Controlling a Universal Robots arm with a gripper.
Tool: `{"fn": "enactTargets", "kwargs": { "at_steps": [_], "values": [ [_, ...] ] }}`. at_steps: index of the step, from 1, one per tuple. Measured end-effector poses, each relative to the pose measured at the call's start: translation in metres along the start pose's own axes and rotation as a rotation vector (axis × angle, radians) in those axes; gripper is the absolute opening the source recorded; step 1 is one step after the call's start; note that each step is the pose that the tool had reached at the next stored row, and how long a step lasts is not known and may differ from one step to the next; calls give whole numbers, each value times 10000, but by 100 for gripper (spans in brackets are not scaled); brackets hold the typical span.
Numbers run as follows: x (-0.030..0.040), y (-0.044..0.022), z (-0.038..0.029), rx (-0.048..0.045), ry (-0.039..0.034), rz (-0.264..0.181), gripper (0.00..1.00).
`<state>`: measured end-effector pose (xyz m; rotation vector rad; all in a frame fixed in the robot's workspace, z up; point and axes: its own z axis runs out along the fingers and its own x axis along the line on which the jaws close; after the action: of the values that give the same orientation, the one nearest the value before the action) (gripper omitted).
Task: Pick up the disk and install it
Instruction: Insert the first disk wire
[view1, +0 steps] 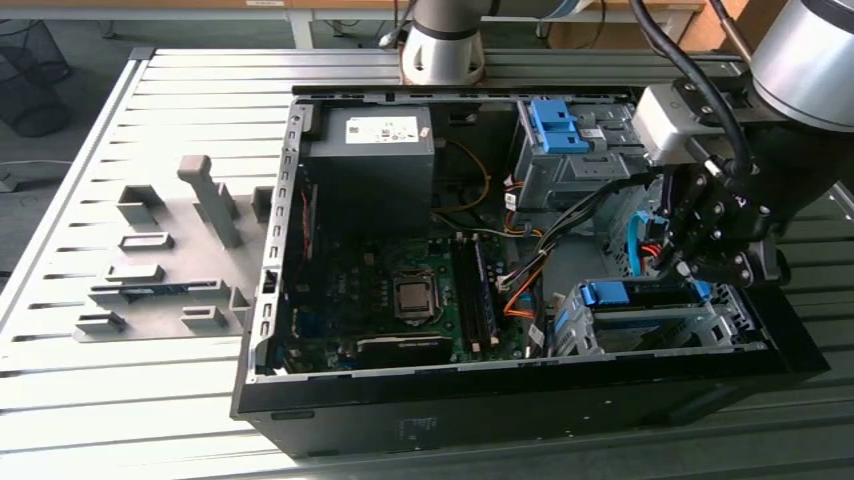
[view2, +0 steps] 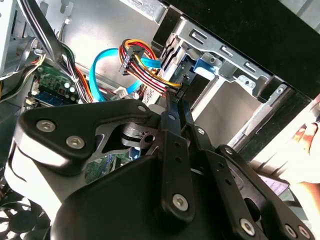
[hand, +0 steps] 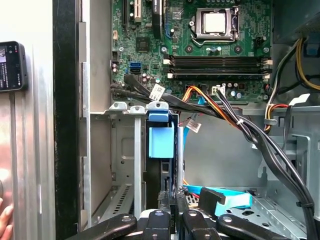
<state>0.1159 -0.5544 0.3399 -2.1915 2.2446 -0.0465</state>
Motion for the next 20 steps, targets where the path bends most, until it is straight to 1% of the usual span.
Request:
{"fn": "enactTargets", "kwargs": {
  "at_steps": [5, 20],
  "values": [
    [1, 1, 4, 0, 0, 1, 16],
    [8, 4, 56, 0, -1, 5, 16]
  ]
}}
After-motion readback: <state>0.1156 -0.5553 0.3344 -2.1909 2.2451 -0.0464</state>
